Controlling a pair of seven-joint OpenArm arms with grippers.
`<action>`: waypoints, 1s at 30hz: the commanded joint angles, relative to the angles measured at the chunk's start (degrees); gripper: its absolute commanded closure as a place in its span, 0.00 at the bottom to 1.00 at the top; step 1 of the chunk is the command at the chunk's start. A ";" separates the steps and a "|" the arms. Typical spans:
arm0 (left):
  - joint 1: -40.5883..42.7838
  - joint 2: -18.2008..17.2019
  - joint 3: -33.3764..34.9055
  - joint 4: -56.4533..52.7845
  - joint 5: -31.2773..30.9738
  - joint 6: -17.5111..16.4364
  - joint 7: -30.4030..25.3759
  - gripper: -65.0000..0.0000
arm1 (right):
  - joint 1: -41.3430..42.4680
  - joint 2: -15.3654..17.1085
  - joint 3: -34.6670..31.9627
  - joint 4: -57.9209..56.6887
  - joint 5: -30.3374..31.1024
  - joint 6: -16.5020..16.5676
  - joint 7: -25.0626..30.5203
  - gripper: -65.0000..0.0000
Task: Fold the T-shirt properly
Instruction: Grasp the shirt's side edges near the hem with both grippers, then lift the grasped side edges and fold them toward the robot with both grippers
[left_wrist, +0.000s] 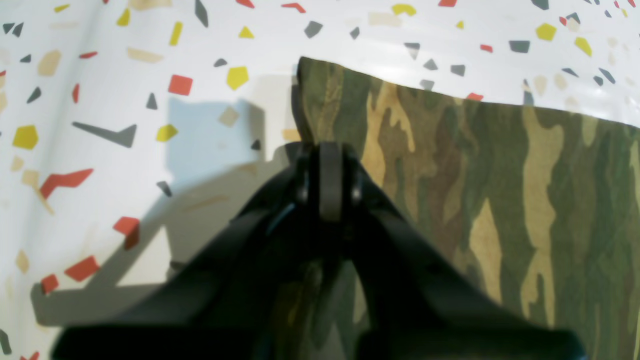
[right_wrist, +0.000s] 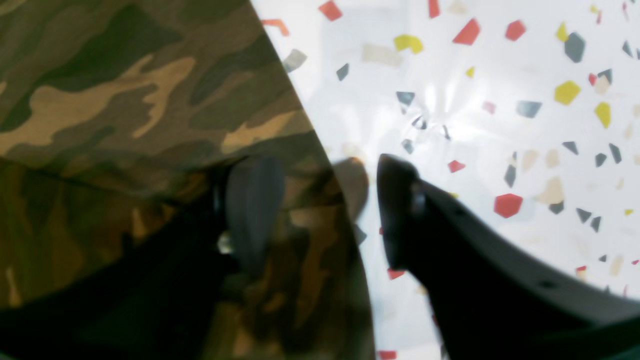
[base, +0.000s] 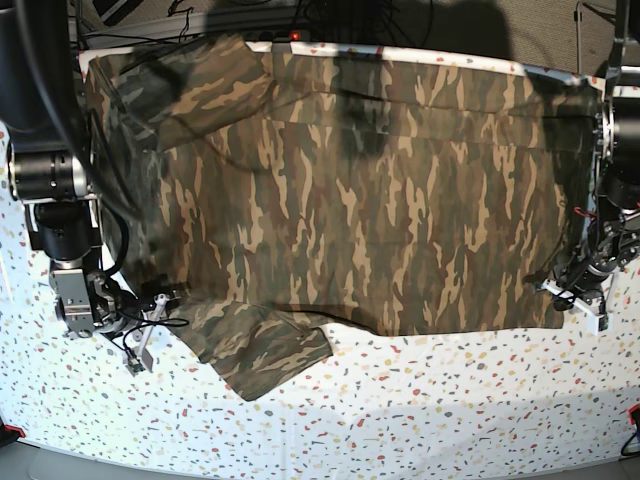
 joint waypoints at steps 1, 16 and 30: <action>-0.76 -0.35 0.07 0.09 0.87 -0.22 1.77 1.00 | 1.29 0.61 0.02 0.09 -1.09 0.24 -2.58 0.66; -0.83 -0.37 0.07 0.11 0.87 -0.24 1.77 1.00 | 4.22 0.63 0.02 0.15 1.57 0.31 0.11 1.00; -1.27 -4.11 0.07 7.32 -5.16 -2.78 11.06 1.00 | 5.38 1.53 0.04 6.34 9.49 7.63 -5.53 1.00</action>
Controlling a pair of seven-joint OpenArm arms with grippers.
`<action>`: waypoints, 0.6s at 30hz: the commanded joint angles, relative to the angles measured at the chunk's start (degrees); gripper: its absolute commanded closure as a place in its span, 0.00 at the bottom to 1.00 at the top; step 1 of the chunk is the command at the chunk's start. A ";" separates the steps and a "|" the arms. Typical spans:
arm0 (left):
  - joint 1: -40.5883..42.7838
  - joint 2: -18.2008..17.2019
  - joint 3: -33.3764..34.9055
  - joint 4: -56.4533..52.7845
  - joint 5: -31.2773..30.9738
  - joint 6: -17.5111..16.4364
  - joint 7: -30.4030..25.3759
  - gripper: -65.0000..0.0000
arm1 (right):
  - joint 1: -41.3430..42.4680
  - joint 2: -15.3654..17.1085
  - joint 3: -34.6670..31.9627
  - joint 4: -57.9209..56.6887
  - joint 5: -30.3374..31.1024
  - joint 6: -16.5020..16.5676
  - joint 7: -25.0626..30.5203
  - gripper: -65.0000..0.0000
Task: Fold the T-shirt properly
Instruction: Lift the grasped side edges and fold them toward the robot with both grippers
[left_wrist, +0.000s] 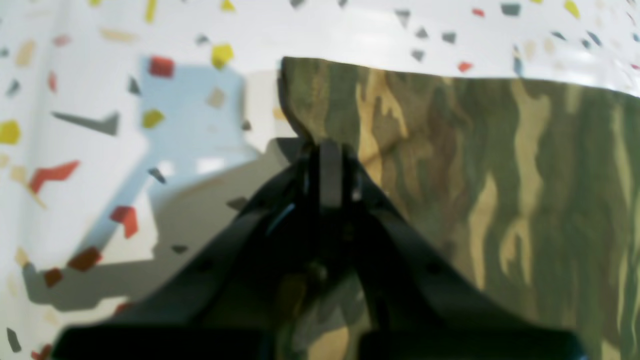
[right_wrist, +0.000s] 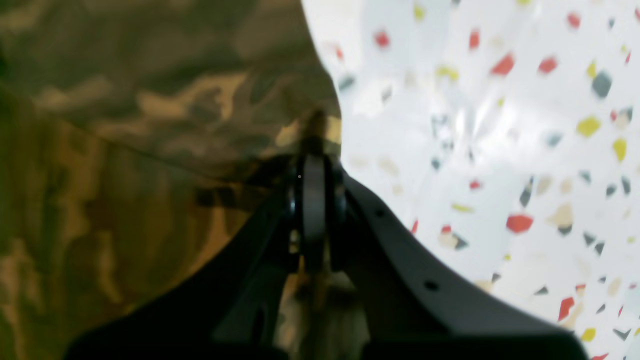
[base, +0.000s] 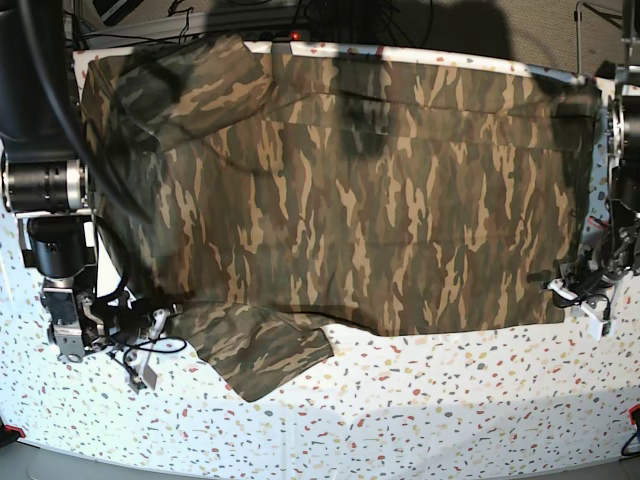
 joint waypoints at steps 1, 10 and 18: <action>-1.60 -1.33 -0.02 1.92 -1.31 -0.96 0.07 1.00 | 2.40 1.11 0.09 2.32 1.86 0.17 0.33 1.00; -1.22 -2.32 -0.02 12.24 -5.92 -1.03 7.76 1.00 | -0.52 3.21 0.11 18.14 9.46 0.71 -11.02 1.00; 9.11 -5.70 -0.04 25.42 -9.97 1.88 7.87 1.00 | -14.86 8.31 0.37 42.91 14.86 -5.31 -13.20 1.00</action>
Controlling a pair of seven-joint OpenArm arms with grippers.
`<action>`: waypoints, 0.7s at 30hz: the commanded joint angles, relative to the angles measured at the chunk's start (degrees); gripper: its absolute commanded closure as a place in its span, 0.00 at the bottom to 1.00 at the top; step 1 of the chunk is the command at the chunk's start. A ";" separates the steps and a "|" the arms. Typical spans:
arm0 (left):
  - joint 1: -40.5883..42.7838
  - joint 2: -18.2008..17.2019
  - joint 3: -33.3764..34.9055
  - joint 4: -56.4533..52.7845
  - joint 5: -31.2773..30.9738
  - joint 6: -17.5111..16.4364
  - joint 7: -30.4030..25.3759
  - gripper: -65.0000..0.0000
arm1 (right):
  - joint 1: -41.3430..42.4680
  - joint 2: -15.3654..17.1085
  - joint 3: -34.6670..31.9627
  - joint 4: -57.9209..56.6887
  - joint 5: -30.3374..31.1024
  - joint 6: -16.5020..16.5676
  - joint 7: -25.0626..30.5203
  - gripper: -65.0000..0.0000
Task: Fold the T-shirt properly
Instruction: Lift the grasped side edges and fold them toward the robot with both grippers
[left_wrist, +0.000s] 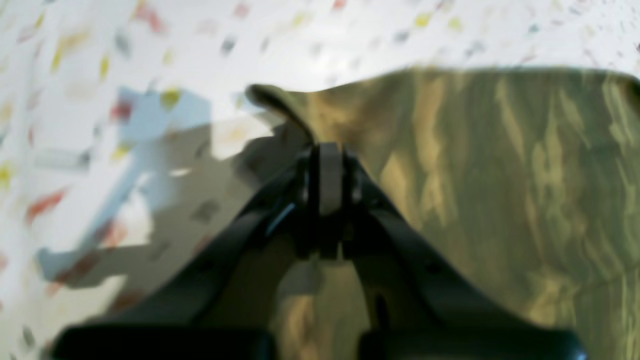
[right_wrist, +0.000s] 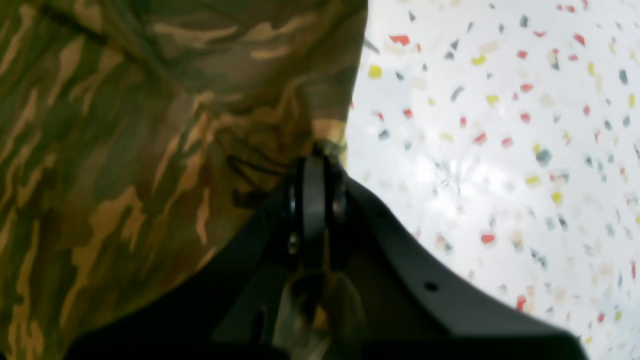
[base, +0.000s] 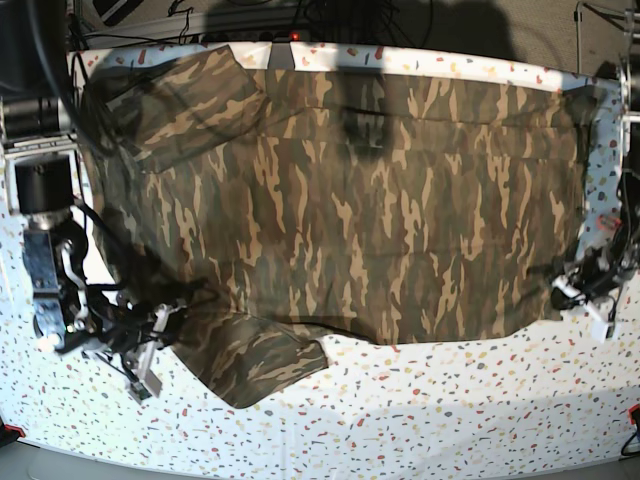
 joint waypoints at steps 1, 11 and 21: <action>-0.35 -1.86 -0.42 3.65 -1.18 0.28 -1.46 1.00 | 0.68 1.86 0.98 3.26 1.20 -0.72 0.76 1.00; 14.80 -5.35 -1.31 30.53 0.59 12.41 0.35 1.00 | -14.80 4.39 16.06 15.52 3.10 -1.16 -0.76 1.00; 24.46 -5.22 -11.65 39.32 0.90 14.75 3.15 1.00 | -27.12 4.37 29.31 22.32 4.00 3.72 -0.57 1.00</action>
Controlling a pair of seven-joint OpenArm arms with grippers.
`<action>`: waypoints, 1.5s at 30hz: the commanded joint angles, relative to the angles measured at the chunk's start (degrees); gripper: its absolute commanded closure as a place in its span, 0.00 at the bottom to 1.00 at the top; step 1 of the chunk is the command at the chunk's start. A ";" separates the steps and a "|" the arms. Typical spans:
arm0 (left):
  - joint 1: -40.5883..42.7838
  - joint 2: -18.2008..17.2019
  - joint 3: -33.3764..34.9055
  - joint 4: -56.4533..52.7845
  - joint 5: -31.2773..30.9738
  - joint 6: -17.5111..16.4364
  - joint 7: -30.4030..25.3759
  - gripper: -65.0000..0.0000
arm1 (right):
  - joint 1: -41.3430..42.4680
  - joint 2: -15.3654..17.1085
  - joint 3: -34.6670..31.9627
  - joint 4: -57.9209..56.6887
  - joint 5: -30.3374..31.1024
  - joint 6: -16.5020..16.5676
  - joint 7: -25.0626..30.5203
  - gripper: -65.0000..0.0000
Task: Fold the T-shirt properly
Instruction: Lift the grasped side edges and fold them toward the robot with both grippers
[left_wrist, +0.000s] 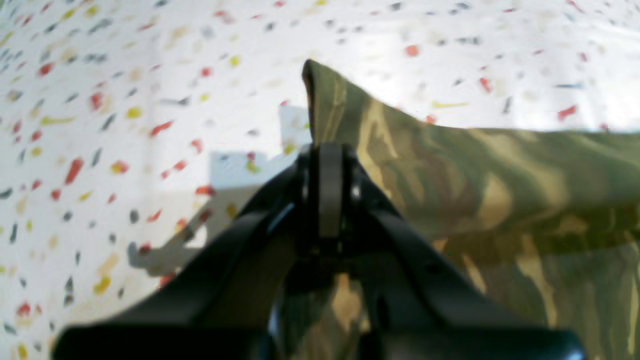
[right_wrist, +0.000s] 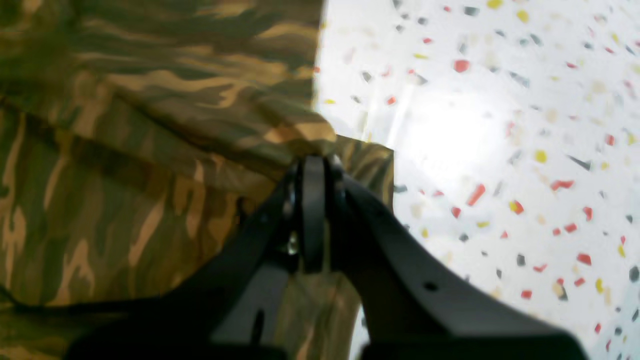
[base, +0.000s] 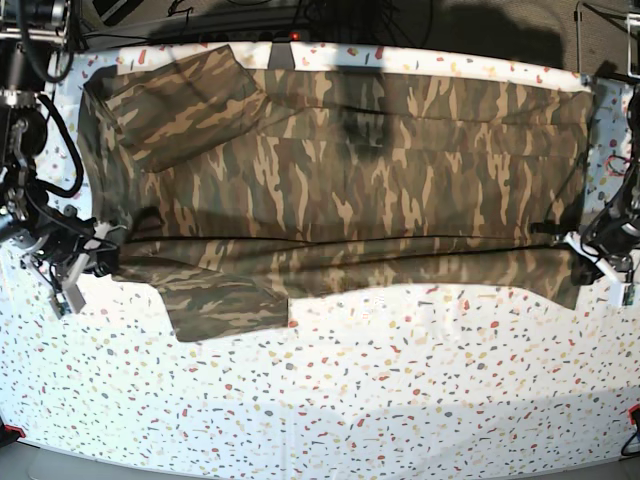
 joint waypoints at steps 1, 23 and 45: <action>-0.09 -1.18 -1.73 1.95 -0.33 0.22 -1.09 1.00 | -0.07 1.42 1.88 1.64 1.22 0.11 1.03 1.00; 11.61 3.54 -7.50 8.31 10.56 0.22 -0.66 1.00 | -16.04 -3.93 6.34 8.35 -2.38 0.61 3.21 1.00; 12.90 5.16 -7.48 8.31 18.32 1.09 -0.92 0.58 | -15.85 -7.45 6.34 8.33 -6.34 0.55 -1.33 0.64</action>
